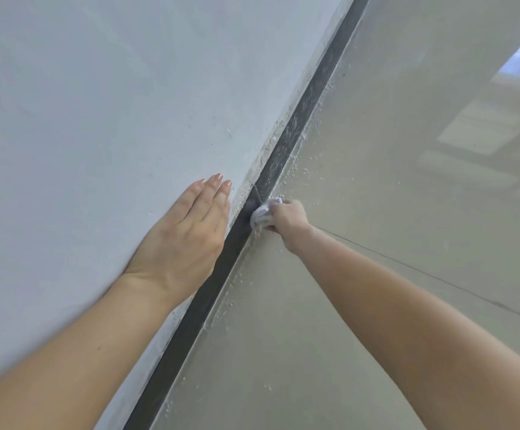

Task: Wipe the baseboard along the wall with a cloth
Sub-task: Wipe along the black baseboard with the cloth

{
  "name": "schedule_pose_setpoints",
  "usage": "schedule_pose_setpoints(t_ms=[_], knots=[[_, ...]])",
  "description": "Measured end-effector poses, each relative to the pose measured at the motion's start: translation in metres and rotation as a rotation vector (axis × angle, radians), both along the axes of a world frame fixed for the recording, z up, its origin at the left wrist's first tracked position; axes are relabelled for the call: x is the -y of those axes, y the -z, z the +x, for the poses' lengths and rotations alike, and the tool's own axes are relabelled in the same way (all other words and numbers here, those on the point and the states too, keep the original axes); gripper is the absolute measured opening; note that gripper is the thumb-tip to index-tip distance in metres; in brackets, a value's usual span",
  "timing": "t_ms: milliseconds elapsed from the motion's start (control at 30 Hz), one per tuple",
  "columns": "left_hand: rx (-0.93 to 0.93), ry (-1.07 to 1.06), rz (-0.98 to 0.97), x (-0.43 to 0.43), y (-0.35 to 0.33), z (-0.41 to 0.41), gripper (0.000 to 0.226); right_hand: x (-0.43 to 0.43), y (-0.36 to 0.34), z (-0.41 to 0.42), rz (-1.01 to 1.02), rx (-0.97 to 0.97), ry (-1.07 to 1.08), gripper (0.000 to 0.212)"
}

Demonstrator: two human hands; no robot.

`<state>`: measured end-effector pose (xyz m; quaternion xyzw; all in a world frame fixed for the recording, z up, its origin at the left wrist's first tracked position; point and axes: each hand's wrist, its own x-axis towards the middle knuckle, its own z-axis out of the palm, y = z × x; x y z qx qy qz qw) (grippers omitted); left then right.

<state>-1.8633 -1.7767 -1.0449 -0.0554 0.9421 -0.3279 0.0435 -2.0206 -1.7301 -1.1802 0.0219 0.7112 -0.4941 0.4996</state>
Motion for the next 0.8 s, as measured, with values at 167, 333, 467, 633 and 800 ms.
schedule_pose_setpoints(t_ms=[167, 333, 467, 633, 800], knots=[[0.026, -0.014, 0.029, 0.000, -0.001, -0.001, 0.056, -0.025, -0.064, -0.059, -0.037, -0.089, -0.023, 0.012], [0.077, -0.134, 0.106, -0.012, -0.021, -0.010, 0.061, -0.051, -0.149, -0.097, 0.033, -0.183, -0.370, 0.006], [0.120, -0.137, 0.139, -0.016, -0.036, -0.027, 0.069, -0.053, -0.209, -0.124, 0.023, -0.300, -0.517, 0.002], [0.011, -0.234, 0.185, 0.010, -0.053, -0.100, 0.067, -0.040, -0.224, -0.165, 0.005, -0.416, -0.625, 0.005], [-0.032, -0.276, 0.221, 0.022, -0.048, -0.181, 0.072, -0.039, -0.208, -0.220, 0.017, -0.358, -0.727, 0.010]])
